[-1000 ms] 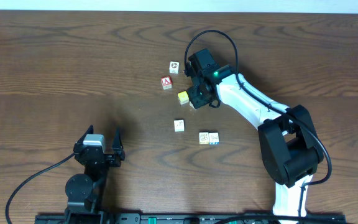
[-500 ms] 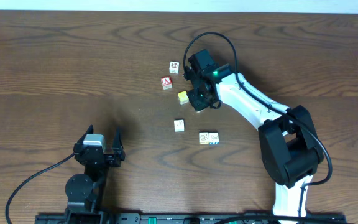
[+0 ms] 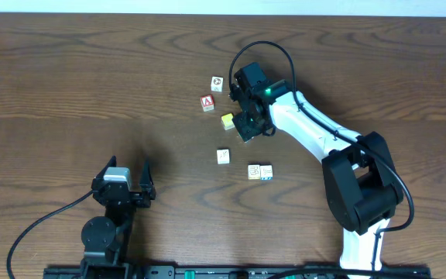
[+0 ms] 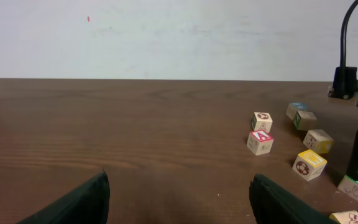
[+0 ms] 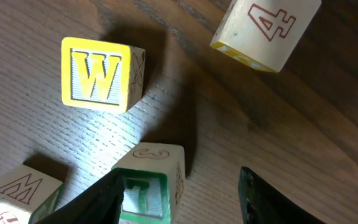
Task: Lift 5 blocks
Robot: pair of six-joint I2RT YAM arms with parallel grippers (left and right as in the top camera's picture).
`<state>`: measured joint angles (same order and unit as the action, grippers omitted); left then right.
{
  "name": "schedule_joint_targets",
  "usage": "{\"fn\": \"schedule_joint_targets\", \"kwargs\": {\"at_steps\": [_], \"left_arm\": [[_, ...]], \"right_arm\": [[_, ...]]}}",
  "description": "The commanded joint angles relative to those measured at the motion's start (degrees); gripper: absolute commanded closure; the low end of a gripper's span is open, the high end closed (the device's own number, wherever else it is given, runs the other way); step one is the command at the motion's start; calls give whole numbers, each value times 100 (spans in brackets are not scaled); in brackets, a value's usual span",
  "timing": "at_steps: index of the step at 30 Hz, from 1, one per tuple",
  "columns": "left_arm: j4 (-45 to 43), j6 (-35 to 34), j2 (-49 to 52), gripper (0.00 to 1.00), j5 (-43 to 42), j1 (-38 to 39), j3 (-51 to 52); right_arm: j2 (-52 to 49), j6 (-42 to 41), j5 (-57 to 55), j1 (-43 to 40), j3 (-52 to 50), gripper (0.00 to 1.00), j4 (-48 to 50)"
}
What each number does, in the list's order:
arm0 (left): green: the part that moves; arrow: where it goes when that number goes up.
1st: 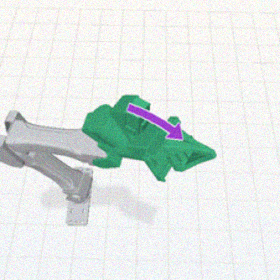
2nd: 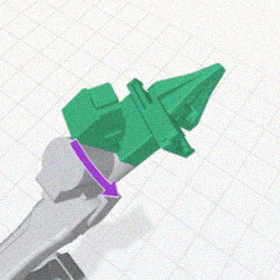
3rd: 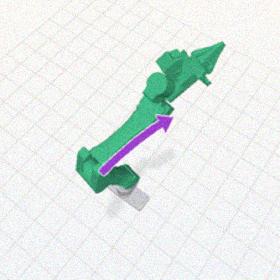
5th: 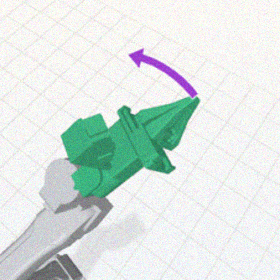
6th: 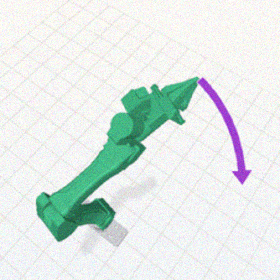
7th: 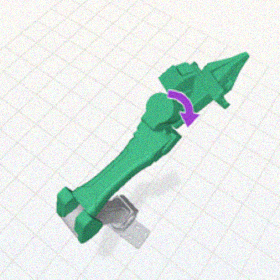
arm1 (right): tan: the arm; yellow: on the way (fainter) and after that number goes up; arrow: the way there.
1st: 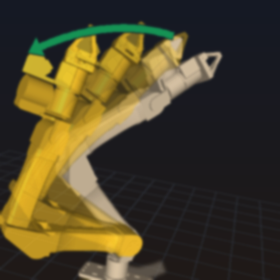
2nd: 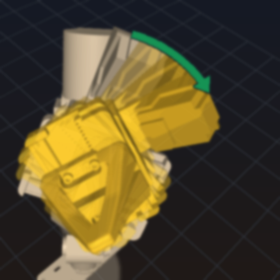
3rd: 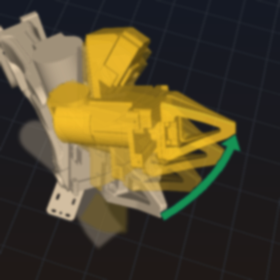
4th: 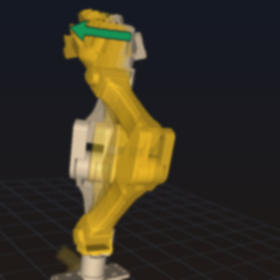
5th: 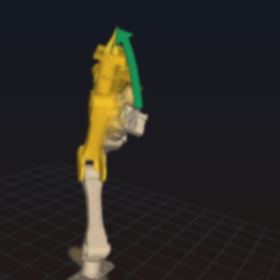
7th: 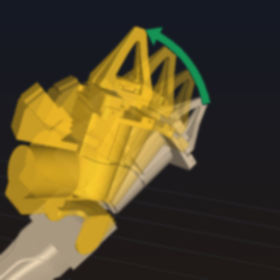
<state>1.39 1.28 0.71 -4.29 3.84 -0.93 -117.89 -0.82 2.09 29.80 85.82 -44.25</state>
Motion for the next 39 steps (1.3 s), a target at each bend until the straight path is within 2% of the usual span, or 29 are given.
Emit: {"fn": "schedule_joint_targets", "kwargs": {"at_steps": [1, 9, 13, 19, 31, 39], "left_arm": [[227, -31, -4, 27, -101, -28, 70], [227, -31, -4, 28, -101, -28, 70], [227, -31, -4, 28, -101, -28, 70], [227, -31, -4, 27, -101, -28, 70], [227, -31, -4, 28, -98, -28, 70], [227, -31, -4, 27, -101, -28, 70]], "right_arm": [[402, 4, -70, 31, 28, 41, -15], [710, 4, -39, 31, 28, 35, -103], [686, 9, 61, 31, 15, 35, -275], [686, 352, 186, 129, 2, 32, -302], [352, 350, 184, 149, -39, 44, -271], [190, 350, 184, 208, -44, 45, -271]]}}
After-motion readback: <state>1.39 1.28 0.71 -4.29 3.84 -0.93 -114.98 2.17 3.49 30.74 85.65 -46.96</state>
